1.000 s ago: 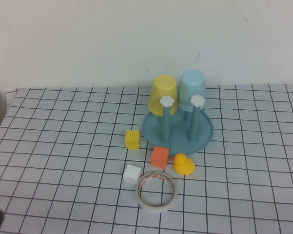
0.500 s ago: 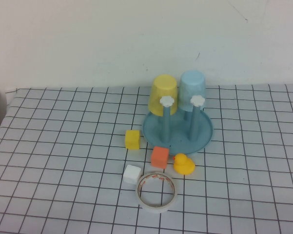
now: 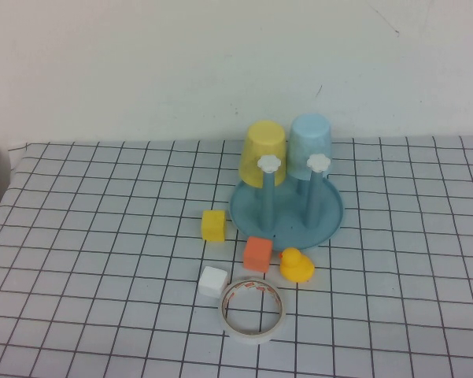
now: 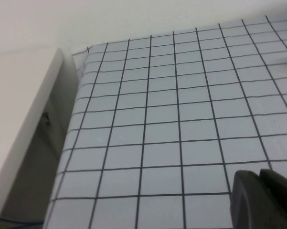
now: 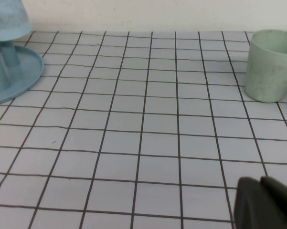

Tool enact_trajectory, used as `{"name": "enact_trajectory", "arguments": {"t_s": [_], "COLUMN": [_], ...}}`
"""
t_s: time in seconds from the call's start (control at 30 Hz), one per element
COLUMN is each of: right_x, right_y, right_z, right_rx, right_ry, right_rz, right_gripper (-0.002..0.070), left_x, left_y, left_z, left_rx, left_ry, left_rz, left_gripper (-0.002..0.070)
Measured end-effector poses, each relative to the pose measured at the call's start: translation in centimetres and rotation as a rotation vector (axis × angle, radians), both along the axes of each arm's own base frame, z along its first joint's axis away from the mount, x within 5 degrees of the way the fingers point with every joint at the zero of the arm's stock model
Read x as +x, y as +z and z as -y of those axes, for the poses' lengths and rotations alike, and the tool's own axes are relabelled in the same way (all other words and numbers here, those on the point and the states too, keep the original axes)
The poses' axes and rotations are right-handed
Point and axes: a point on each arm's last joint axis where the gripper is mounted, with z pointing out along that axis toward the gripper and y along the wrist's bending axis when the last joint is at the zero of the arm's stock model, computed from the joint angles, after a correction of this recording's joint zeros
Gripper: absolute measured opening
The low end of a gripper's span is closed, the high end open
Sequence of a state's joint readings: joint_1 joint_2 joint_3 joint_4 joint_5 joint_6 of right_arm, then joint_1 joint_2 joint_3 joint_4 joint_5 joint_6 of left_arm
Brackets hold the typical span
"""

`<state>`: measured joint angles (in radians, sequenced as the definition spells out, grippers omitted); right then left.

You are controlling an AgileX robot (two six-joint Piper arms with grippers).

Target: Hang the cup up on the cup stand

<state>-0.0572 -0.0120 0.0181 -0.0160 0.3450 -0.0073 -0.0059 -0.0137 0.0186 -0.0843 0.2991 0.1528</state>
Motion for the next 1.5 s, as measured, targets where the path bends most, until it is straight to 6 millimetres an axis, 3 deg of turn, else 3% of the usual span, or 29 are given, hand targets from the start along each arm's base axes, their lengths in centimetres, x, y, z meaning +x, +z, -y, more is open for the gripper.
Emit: {"name": "enact_trajectory", "arguments": {"t_s": [0.17,0.53,1.5], "right_x": [0.0,0.0,0.0], "right_y": [0.0,0.0,0.0], "right_z": [0.0,0.0,0.0], "right_rx": [0.0,0.0,-0.002], "right_ry": [0.0,0.0,0.001], "right_rz": [0.0,0.0,0.0], "right_gripper": [-0.0001,-0.0001,-0.0001], "left_x": [-0.01,-0.01,-0.01], "left_y": [-0.02,-0.03,-0.03], "left_z": [0.01,0.02,0.02], "left_rx": [-0.078,0.092,0.096], "left_ry": [0.019,-0.026,-0.027], "left_rz": [-0.005,-0.001,0.0], "left_gripper": [-0.0002,-0.0002,-0.0002]}}
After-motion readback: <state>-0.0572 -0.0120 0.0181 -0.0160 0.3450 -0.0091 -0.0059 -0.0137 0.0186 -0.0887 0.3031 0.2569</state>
